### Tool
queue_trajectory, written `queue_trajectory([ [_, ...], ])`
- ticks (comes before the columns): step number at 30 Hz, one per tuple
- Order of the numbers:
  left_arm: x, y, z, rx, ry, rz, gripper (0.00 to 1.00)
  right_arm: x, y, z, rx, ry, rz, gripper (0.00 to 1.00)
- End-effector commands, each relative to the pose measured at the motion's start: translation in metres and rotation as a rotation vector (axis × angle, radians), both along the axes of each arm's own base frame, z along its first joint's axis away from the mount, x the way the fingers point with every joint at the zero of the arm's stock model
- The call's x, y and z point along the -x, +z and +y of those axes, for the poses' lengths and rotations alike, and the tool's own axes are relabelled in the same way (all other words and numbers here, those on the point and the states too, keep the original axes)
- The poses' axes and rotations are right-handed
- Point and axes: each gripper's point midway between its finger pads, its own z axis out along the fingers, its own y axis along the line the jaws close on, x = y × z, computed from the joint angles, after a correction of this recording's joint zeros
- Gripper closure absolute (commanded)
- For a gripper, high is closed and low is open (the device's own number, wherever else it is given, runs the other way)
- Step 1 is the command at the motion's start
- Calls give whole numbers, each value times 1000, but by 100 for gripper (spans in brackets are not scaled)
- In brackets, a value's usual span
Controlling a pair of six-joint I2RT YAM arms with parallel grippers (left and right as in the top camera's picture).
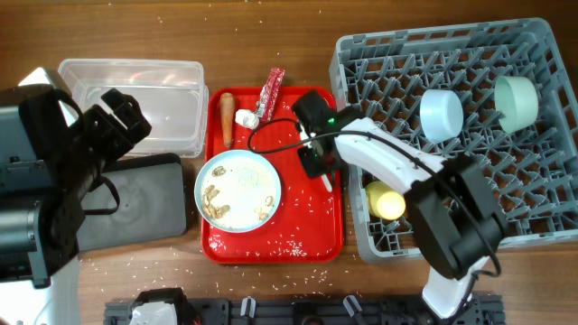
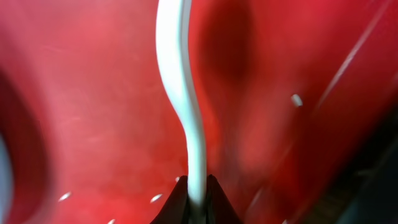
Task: Sort waste into correct bins and load items into the dishwasher rack
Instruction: 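Grasp the white spoon with the right gripper, then place the white spoon in the dish rack and retract right arm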
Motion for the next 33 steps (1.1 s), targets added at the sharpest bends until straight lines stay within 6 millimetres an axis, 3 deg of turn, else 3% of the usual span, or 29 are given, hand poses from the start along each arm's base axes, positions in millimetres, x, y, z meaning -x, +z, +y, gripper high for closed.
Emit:
queue_trajectory([
  [1, 0, 3, 4, -3, 22, -11, 0, -30, 93, 8, -93, -18, -231, 96],
  [2, 0, 3, 4, -3, 22, -10, 0, -42, 121, -6, -81, -82, -333, 96],
  [4, 0, 3, 4, -3, 22, -11, 0, -70, 147, -49, -3, -189, -473, 96],
  [6, 0, 3, 4, -3, 22, -11, 0, -89, 133, -87, 50, -241, -454, 96],
  [8, 0, 3, 4, -3, 22, -10, 0, -94, 119, -92, 10, -187, -402, 96],
  [9, 0, 3, 4, -3, 22, -10, 0, -92, 106, -85, -21, -148, -351, 88],
  [10, 0, 3, 4, -3, 22, -11, 0, -90, 102, -87, -5, -151, -341, 72],
  [11, 0, 3, 4, -3, 22, -11, 0, -88, 100, -87, -5, -152, -326, 64],
  [13, 0, 3, 4, -3, 22, -11, 0, -76, 120, -73, -74, -117, -325, 52],
  [15, 0, 3, 4, -3, 22, -11, 0, -56, 170, -65, -185, -140, -373, 31],
  [16, 0, 3, 4, -3, 22, -11, 0, -42, 195, -62, -263, -182, -388, 1],
  [18, 0, 3, 4, -3, 22, -10, 0, -17, 262, -56, -476, -275, -474, 0],
  [19, 0, 3, 4, -3, 22, -11, 0, 1, 283, -75, -421, -241, -560, 0],
  [24, 0, 3, 4, -3, 22, -10, 0, 80, 336, -165, -224, -376, -824, 0],
  [28, 0, 3, 4, -3, 22, -10, 0, 114, 331, -199, -259, -474, -1028, 0],
  [31, 0, 3, 4, -3, 22, -10, 0, 115, 285, -210, -318, -538, -1161, 0],
  [33, 0, 3, 4, -3, 22, -11, 0, 104, 245, -213, -341, -566, -1232, 0],
])
